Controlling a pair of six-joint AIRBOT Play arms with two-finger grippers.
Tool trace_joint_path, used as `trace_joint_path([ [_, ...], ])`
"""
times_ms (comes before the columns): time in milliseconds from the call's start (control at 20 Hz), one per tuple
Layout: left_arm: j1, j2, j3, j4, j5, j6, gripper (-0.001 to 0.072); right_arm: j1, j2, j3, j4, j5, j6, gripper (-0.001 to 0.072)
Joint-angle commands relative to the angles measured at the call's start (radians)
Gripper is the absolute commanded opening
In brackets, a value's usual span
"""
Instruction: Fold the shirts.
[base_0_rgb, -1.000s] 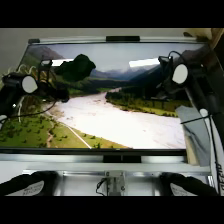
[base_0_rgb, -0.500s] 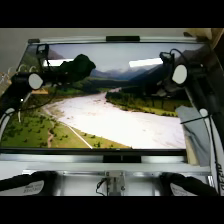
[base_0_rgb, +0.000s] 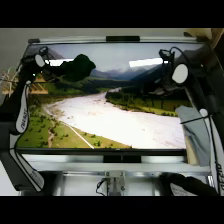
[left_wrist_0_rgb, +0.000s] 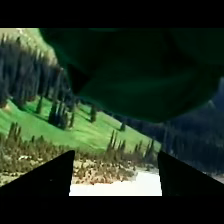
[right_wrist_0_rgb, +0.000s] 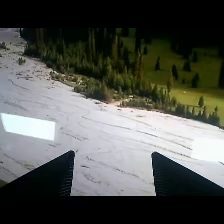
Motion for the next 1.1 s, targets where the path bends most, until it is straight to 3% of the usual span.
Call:
trace_joint_path([
  [0, 0.045, -0.076, -0.015, -0.177, 0.132, -0.023, 0.0625, 0.001, 0.000, 0.000, 0.025, -0.002, -0.003, 0.0594],
  [250, 0.018, -0.114, -0.018, -0.213, 0.274, -0.039, 0.0602, 0.001, 0.000, 0.000, 0.026, -0.001, -0.003, 0.0594],
  [300, 0.015, -0.123, -0.018, -0.213, 0.285, -0.068, 0.0500, 0.001, 0.000, 0.000, 0.026, 0.003, -0.003, 0.0594],
  [350, 0.016, -0.129, -0.018, -0.225, 0.304, -0.074, 0.0256, 0.001, 0.000, 0.000, 0.026, 0.008, -0.003, 0.0594],
  [400, 0.016, -0.129, -0.018, -0.248, 0.327, -0.074, 0.0063, 0.001, 0.000, 0.000, 0.026, 0.014, -0.005, 0.0594],
  [450, 0.020, -0.123, -0.012, -0.287, 0.321, -0.072, 0.0034, 0.001, 0.000, 0.000, 0.026, 0.031, -0.011, 0.0594],
  [500, 0.027, -0.101, -0.007, -0.362, 0.307, -0.031, 0.0033, 0.001, 0.000, 0.000, 0.026, 0.063, -0.021, 0.0594],
  [600, 0.025, 0.002, -0.006, -0.491, 0.318, 0.233, 0.0031, 0.000, 0.001, 0.000, 0.020, 0.115, -0.064, 0.0594],
  [750, -0.022, 0.293, -0.006, -0.497, 0.270, 0.492, 0.0031, 0.000, 0.068, 0.005, -0.006, 0.119, -0.079, 0.0592],
  [950, -0.150, 0.673, -0.019, -0.460, 0.161, 0.519, 0.0032, 0.000, 0.281, 0.053, -0.126, 0.106, -0.080, 0.0592],
  [1050, -0.241, 0.795, -0.077, -0.417, 0.116, 0.472, 0.0032, 0.000, 0.410, 0.060, -0.162, 0.119, -0.050, 0.0592],
])
